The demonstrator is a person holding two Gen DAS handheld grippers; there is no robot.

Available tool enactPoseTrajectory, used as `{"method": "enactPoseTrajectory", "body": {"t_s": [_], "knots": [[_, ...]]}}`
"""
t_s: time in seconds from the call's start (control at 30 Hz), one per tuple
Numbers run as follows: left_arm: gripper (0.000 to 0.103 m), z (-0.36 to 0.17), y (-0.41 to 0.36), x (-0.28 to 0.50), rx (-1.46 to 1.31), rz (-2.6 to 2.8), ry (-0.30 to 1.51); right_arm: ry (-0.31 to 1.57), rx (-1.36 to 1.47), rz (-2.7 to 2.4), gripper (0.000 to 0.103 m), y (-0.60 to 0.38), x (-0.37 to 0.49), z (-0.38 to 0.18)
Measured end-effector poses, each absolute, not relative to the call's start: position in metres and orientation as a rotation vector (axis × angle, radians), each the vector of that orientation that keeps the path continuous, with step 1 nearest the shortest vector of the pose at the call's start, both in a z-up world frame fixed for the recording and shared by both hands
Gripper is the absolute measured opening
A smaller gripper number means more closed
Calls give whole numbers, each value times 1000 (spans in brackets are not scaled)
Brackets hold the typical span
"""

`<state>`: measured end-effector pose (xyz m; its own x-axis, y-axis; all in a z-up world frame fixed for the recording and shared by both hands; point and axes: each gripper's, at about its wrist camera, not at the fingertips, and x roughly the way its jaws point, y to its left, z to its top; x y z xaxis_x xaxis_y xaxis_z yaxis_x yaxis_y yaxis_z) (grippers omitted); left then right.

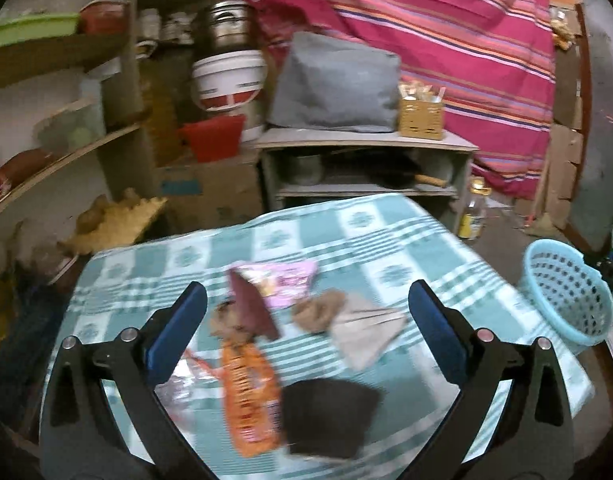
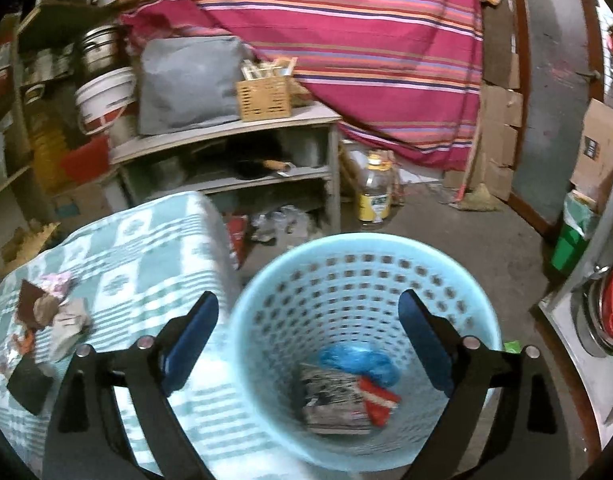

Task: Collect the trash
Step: 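Move both open tools back toward the table, then grasp the clear plastic bag with orange strip using the left tool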

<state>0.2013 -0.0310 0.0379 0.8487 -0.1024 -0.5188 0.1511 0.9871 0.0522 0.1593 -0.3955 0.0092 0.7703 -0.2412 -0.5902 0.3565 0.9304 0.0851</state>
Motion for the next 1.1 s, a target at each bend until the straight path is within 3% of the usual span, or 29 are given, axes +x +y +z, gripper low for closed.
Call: {"method": "enactPoseTrajectory", "body": {"t_s": [0.5,1.1], "knots": [[98,5,77,208,37,18,590,635,97,-147,91,-277,186,0],[97,-65,128,255,-43,23,867,710,30,-98,91,-241,206,-22]]}}
